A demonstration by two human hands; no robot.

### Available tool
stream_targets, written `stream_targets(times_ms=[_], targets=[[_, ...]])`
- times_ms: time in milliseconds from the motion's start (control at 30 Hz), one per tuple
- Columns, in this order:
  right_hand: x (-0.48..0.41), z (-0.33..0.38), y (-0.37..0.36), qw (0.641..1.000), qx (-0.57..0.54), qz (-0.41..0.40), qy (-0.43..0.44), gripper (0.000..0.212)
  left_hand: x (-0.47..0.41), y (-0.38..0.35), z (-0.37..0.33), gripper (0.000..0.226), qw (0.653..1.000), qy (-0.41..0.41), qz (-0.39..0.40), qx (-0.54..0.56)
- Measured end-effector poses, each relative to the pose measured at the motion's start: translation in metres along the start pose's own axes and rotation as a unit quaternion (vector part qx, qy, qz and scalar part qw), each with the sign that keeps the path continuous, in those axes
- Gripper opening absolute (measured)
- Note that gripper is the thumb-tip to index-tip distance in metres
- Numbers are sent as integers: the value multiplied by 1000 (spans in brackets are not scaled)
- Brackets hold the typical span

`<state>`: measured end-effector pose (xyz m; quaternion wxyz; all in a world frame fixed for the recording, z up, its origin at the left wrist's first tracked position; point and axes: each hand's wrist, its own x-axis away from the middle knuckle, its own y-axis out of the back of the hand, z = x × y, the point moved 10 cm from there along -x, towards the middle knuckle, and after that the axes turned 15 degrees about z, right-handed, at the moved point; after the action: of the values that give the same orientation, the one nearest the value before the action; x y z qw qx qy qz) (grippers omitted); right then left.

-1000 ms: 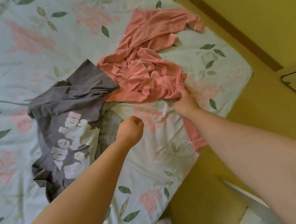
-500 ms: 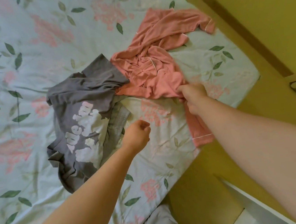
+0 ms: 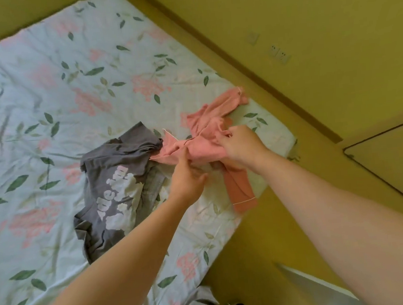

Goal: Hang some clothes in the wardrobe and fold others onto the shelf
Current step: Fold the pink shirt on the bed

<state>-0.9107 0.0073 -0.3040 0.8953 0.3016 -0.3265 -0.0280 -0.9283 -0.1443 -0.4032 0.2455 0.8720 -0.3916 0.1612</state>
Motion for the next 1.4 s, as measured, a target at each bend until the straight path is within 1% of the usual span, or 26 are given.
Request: stream_targets(times_ms=[67,100,167,200,233,300,333,400,467,533,567,667,733,800,900,967,1033,1100,1167,1233,1300,1367,1400], targets=[[26,9,17,1000,11,-18,18,34,16,4,-23,90,1000,-22,-15,15],[39,14,25,999,15,-28,30,34,23,6,-33,94,999,-27,-23,18],[66,25,39,998,12,-38,57,35,37,8,-50,97,1000,-9,-21,2],[77,30,46,996,8,-42,74,33,42,7,-56,90,999,4,-17,-27],[91,36,53,995,12,-47,90,31,46,7,-65,77,998,7,-13,-59],[119,47,68,991,22,-60,114,29,59,4,-88,38,994,-7,-15,-108],[134,51,76,989,23,-69,125,29,66,2,-101,24,992,-23,-16,-120],[162,56,93,985,16,-92,145,31,81,-11,-123,29,988,-53,-6,-143],[186,55,109,980,2,-112,163,33,99,-25,-142,28,981,-69,1,-182],[207,54,123,976,-18,-128,176,30,115,-31,-159,30,968,-84,-15,-234],[216,51,129,974,-23,-140,176,28,122,-31,-167,32,966,-87,-29,-242],[235,37,148,970,-31,-185,157,30,138,-21,-189,33,973,-98,-48,-202],[249,27,163,962,-44,-229,139,39,151,-10,-204,33,971,-108,-66,-202],[264,21,173,959,-59,-248,124,47,165,0,-224,33,964,-135,-84,-211],[286,22,181,955,-80,-248,141,48,183,10,-255,30,955,-166,-90,-230],[295,26,180,954,-99,-230,167,47,192,13,-275,25,952,-180,-92,-230],[299,33,171,956,-97,-189,203,45,203,16,-295,19,948,-204,-99,-222],[303,40,160,959,-86,-131,234,53,217,19,-318,15,940,-236,-110,-219],[306,42,154,962,-81,-89,247,63,227,25,-338,10,934,-259,-119,-213],[310,41,152,967,-78,-72,231,77,236,28,-358,10,931,-282,-124,-196],[315,41,153,967,-97,-68,225,91,251,27,-379,16,924,-320,-124,-165],[319,42,146,975,-74,-54,201,91,267,29,-397,23,922,-348,-130,-109],[320,40,139,985,-37,-35,166,89,273,34,-404,24,923,-352,-136,-70]])
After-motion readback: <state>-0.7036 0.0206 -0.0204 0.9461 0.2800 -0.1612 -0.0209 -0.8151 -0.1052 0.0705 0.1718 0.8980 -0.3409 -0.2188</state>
